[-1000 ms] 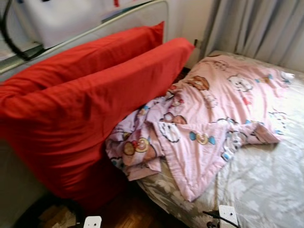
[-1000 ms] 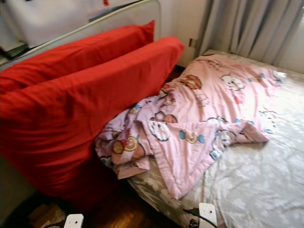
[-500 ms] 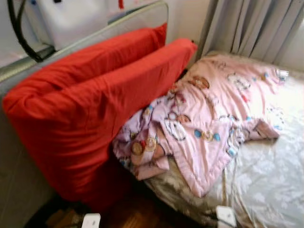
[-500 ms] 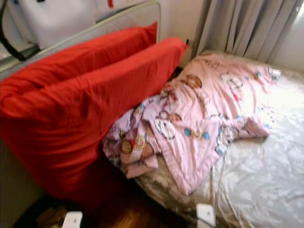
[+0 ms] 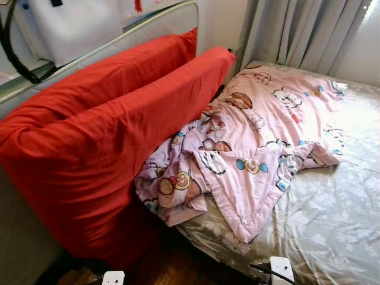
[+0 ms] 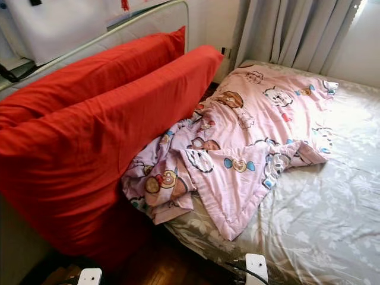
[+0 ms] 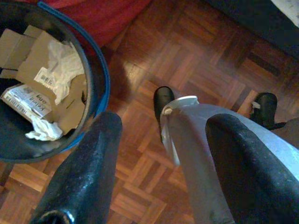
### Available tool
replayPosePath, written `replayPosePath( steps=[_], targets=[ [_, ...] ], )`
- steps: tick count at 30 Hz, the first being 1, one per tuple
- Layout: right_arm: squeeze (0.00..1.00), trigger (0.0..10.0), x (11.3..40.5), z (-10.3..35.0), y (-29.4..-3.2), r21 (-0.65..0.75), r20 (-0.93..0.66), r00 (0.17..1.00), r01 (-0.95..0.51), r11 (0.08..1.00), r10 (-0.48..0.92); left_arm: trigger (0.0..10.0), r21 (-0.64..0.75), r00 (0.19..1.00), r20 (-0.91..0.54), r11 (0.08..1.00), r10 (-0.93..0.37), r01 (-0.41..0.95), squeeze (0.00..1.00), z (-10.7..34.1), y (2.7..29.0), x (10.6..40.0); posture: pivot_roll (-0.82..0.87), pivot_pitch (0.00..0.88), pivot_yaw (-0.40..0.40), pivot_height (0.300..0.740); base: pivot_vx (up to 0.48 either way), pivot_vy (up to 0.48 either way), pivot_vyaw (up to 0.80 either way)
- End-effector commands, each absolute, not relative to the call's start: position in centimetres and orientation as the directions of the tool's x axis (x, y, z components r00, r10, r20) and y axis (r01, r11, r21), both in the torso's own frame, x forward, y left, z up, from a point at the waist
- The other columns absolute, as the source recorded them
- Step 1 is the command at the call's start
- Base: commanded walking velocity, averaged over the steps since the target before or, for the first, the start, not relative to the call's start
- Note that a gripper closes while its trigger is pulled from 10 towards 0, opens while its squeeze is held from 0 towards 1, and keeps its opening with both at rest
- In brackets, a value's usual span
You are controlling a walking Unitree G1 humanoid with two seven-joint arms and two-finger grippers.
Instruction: Clean up the room
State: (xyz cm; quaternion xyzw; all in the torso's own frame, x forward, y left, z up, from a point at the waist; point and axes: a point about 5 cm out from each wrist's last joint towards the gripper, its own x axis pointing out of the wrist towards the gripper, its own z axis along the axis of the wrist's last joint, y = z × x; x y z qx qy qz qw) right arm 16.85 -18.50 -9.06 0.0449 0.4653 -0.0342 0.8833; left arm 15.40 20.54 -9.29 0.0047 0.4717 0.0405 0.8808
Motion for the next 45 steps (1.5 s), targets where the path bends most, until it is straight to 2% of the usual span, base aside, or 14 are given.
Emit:
replayPosePath(
  steps=[1, 9, 33, 42, 45],
  targets=[
    [0.00, 10.0, 16.46, -9.22, -18.62, 0.049, -0.832, 0.554, 0.116, 0.992, -0.024, 10.0, 0.048, 0.536, -0.841, 0.997, 0.076, -0.067, 0.00, -9.51, 20.43, 14.95, 0.00, 0.073, -0.018, 0.740, 0.000, 0.000, 0.00],
    [0.00, 10.0, 16.45, -9.23, -18.58, 0.049, -0.833, 0.553, 0.112, 0.992, -0.022, 10.0, 0.046, 0.537, -0.840, 0.996, 0.076, -0.070, 0.00, -9.51, 20.45, 14.93, 0.00, 0.074, -0.017, 0.740, 0.000, 0.000, 0.00],
    [0.00, 10.0, 16.47, -9.22, -18.52, 0.050, -0.832, 0.554, 0.103, 0.993, -0.016, 10.0, 0.042, 0.545, -0.835, 0.996, 0.079, -0.079, 0.00, -9.47, 20.45, 15.00, 0.00, 0.074, -0.017, 0.740, 0.284, 0.000, 0.07],
    [0.00, 10.0, 16.84, -8.95, -18.45, 0.056, -0.802, 0.597, 0.074, 0.996, 0.000, 10.0, 0.016, 0.589, -0.804, 0.993, 0.085, -0.121, 0.00, -9.24, 20.45, 15.24, 0.00, 0.078, -0.015, 0.740, 0.000, 0.000, 0.00],
    [0.00, 10.0, 16.98, -8.81, -18.41, 0.061, -0.786, 0.619, 0.064, 0.996, 0.008, 10.0, -0.012, 0.626, -0.775, 0.989, 0.084, -0.147, 0.00, -9.02, 20.44, 15.44, 0.01, 0.080, -0.014, 0.740, 0.000, 0.000, 0.00]
  ],
)
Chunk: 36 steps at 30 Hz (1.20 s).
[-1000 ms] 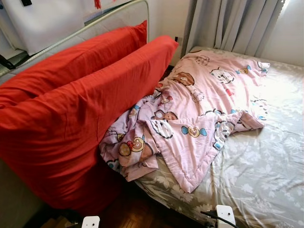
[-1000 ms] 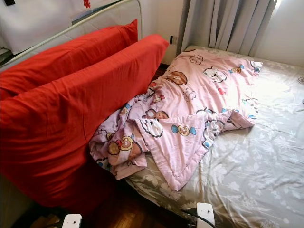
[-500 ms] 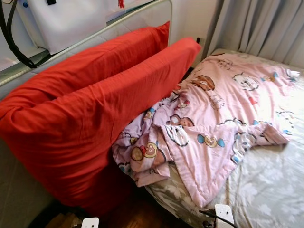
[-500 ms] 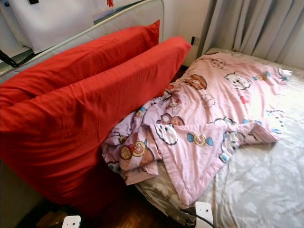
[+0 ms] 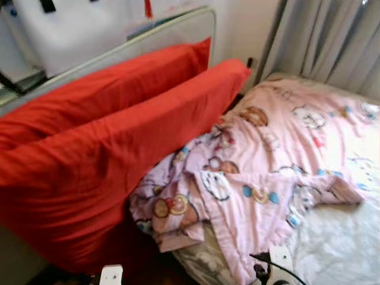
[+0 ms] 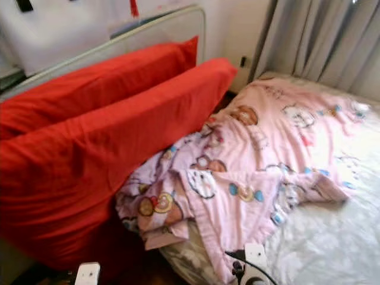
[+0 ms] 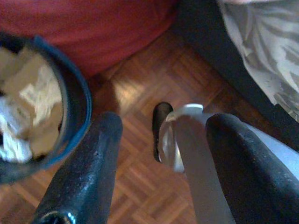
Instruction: Clean up the room
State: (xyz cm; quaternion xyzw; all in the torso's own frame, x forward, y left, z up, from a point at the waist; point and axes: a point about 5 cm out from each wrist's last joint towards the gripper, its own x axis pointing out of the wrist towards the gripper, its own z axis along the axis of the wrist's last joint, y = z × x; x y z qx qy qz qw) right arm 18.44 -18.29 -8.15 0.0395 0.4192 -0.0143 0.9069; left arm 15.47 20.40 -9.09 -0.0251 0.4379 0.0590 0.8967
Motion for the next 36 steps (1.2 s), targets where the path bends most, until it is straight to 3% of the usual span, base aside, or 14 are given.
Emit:
replayPosePath(
  steps=[1, 3, 6, 11, 20, 21, 23, 24, 25, 28, 36],
  targets=[
    [0.00, 10.0, 17.0, -8.8, -18.4, 0.061, -0.786, 0.619, 0.064, 0.996, 0.008, 10.0, -0.012, 0.626, -0.775, 0.989, 0.084, -0.147, 0.00, -9.0, 20.4, 15.4, 0.01, 0.080, -0.014, 0.740, 0.000, 0.000, 0.00],
    [0.00, 10.0, 20.2, -7.2, -17.4, 0.082, -0.699, 0.714, 0.034, 0.996, 0.033, 10.0, -0.027, 0.655, -0.751, 0.988, 0.083, -0.155, 0.00, -8.8, 20.4, 15.6, 0.01, 0.082, -0.014, 0.740, 0.000, 0.000, 0.00],
    [0.00, 10.0, 22.0, -5.9, -17.2, 0.107, -0.615, 0.787, 0.027, 0.994, 0.045, 10.0, -0.032, 0.685, -0.724, 0.987, 0.085, -0.157, 0.00, -8.6, 20.5, 15.8, 0.01, 0.084, -0.012, 0.740, 0.000, 0.000, 0.00],
    [0.00, 10.0, 22.7, -5.1, -17.6, 0.103, -0.559, 0.829, 0.026, 0.994, 0.036, 10.0, -0.043, 0.703, -0.705, 0.984, 0.095, -0.175, 0.00, -8.5, 20.5, 15.8, 0.01, 0.083, -0.013, 0.740, 0.000, 0.000, 0.00],
    [0.00, 10.0, 24.7, -2.0, -17.5, 0.097, -0.319, 0.947, 0.002, 0.995, 0.029, 10.0, -0.032, 0.748, -0.654, 0.984, 0.111, -0.173, 0.00, -8.1, 20.5, 15.8, 0.00, 0.058, -0.022, 0.740, 0.000, 0.000, 0.00],
    [0.00, 10.0, 24.7, -1.7, -17.5, 0.097, -0.295, 0.955, 0.007, 0.995, 0.022, 10.0, 0.038, 0.913, -0.381, 0.989, 0.144, -0.140, 0.00, -4.1, 22.1, 19.8, 0.01, 0.051, -0.023, 0.740, 0.000, 0.000, 0.00],
    [0.00, 10.0, 24.7, -1.5, -17.5, 0.093, -0.274, 0.962, 0.009, 0.996, 0.017, 10.0, 0.094, 0.978, -0.178, 0.991, 0.113, -0.097, 0.00, 0.2, 22.6, 22.1, 0.01, 0.048, -0.022, 0.740, 0.000, 0.000, 0.00],
    [0.00, 10.0, 24.6, -1.4, -17.5, 0.092, -0.270, 0.963, 0.009, 0.996, 0.016, 10.0, 0.104, 0.982, -0.156, 0.991, 0.102, -0.086, 0.00, 0.8, 22.6, 22.3, 0.01, 0.042, -0.021, 0.740, 0.000, 0.000, 0.00],
    [0.00, 10.0, 24.7, -1.4, -17.3, 0.100, -0.263, 0.965, 0.013, 0.995, 0.014, 10.0, 0.059, 0.997, -0.012, 0.995, 0.082, -0.081, 0.00, 2.1, 22.4, 22.6, 0.00, 0.032, -0.017, 0.740, 0.000, 0.000, 0.00],
    [0.00, 10.0, 24.7, -1.3, -17.2, 0.104, -0.257, 0.966, 0.011, 0.995, 0.016, 10.0, 0.045, 0.993, 0.088, 0.996, 0.077, -0.082, 0.00, 2.9, 22.2, 22.8, 0.00, 0.026, -0.015, 0.740, 0.000, 0.000, 0.00],
    [0.00, 10.0, 25.0, -0.5, -16.7, 0.100, -0.223, 0.974, -0.006, 0.995, 0.028, 10.0, 0.001, 0.991, 0.087, 0.995, 0.098, -0.098, 0.00, 3.3, 22.1, 22.3, 0.00, 0.012, -0.014, 0.740, 0.000, 0.000, 0.00]
  ],
)
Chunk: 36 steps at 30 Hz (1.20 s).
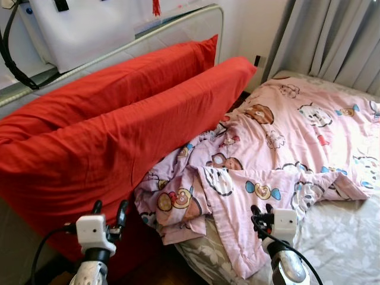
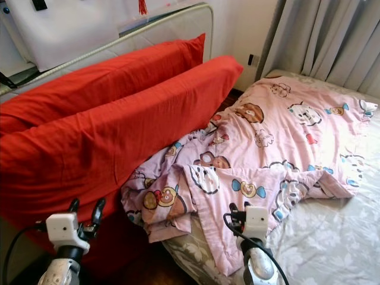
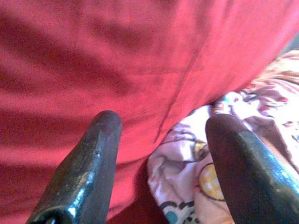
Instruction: Clean up the room
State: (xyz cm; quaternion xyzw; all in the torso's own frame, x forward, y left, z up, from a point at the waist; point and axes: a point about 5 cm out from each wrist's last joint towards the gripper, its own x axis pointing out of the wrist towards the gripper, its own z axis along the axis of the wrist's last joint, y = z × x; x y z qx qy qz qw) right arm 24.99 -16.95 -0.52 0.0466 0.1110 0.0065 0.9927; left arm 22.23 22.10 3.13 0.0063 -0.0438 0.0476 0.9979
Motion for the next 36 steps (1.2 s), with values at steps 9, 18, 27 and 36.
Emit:
replayPosePath(
  steps=[9, 18, 27, 36],
  targets=[
    [0.00, 10.0, 25.7, -0.1, -16.6, 0.056, -0.243, 0.969, -0.024, 0.998, 0.037, 10.0, -0.023, 0.995, -0.017, 0.994, 0.103, -0.103, 0.00, 4.3, 21.4, 23.1, 0.01, 0.063, -0.026, 0.715, 0.000, 0.000, 0.00],
    [0.00, 10.0, 25.9, 0.1, -16.2, 0.075, -0.228, 0.973, -0.022, 0.997, 0.038, 10.0, -0.047, 0.993, -0.058, 0.993, 0.105, -0.108, 0.00, 4.5, 21.4, 23.0, 0.01, 0.083, -0.021, 0.700, 0.000, 0.000, 0.00],
    [0.00, 10.0, 25.9, 0.0, -16.0, 0.068, -0.250, 0.966, -0.043, 0.997, 0.058, 10.0, -0.051, 0.992, -0.067, 0.993, 0.107, -0.111, 0.00, 4.7, 21.3, 23.2, 0.01, 0.088, -0.020, 0.685, 0.000, 0.000, 0.00],
    [0.00, 10.0, 25.8, -0.1, -16.1, 0.065, -0.245, 0.968, -0.038, 0.997, 0.053, 10.0, -0.053, 0.992, -0.074, 0.992, 0.106, -0.110, 0.00, 4.8, 21.0, 23.2, 0.01, 0.093, -0.022, 0.657, 0.000, 0.000, 0.00]
  ],
)
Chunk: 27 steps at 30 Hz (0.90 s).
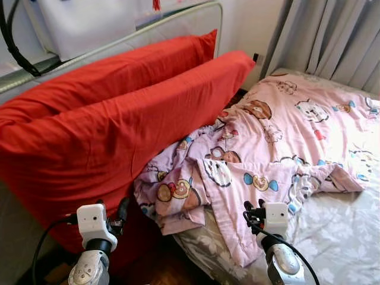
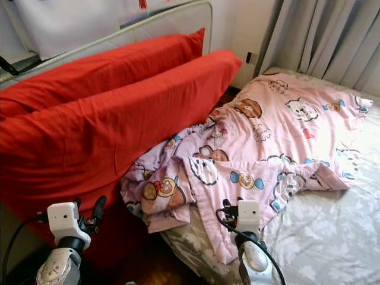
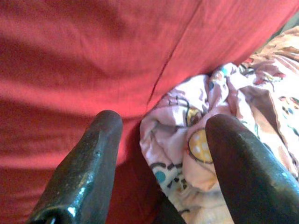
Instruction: Clean up the room
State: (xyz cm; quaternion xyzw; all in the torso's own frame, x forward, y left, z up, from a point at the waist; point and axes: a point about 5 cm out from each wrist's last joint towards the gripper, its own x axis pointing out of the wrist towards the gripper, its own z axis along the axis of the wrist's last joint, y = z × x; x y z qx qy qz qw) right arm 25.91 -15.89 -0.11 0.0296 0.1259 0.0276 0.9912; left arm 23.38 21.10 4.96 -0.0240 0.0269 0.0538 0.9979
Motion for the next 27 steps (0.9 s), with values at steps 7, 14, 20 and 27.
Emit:
replayPosePath(
  steps=[7, 14, 20, 27],
  targets=[
    [0.00, 10.0, 25.92, -0.27, -15.79, 0.062, -0.263, 0.962, -0.052, 0.997, 0.067, 10.0, -0.051, 0.991, -0.080, 0.992, 0.107, -0.112, 0.00, 4.82, 21.00, 23.26, 0.01, 0.093, -0.021, 0.657, 0.000, 0.000, 0.00],
    [0.00, 10.0, 25.89, -0.57, -15.48, 0.061, -0.291, 0.953, -0.072, 0.996, 0.087, 10.0, -0.052, 0.991, -0.082, 0.992, 0.107, -0.112, 0.00, 4.81, 20.90, 23.33, 0.01, 0.093, -0.021, 0.657, 0.000, 0.000, 0.00],
    [0.00, 10.0, 26.01, -0.43, -15.17, 0.067, -0.277, 0.955, -0.093, 0.993, 0.108, 10.0, -0.048, 0.990, -0.089, 0.992, 0.109, -0.114, 0.00, 4.77, 20.85, 23.34, 0.02, 0.093, -0.022, 0.657, 0.000, 0.000, 0.00],
    [0.00, 10.0, 26.07, -0.54, -15.15, 0.067, -0.286, 0.951, -0.100, 0.993, 0.115, 10.0, -0.050, 0.990, -0.089, 0.992, 0.108, -0.112, 0.00, 4.78, 20.70, 23.34, 0.02, 0.093, -0.023, 0.657, 0.000, 0.000, 0.00]
  ],
)
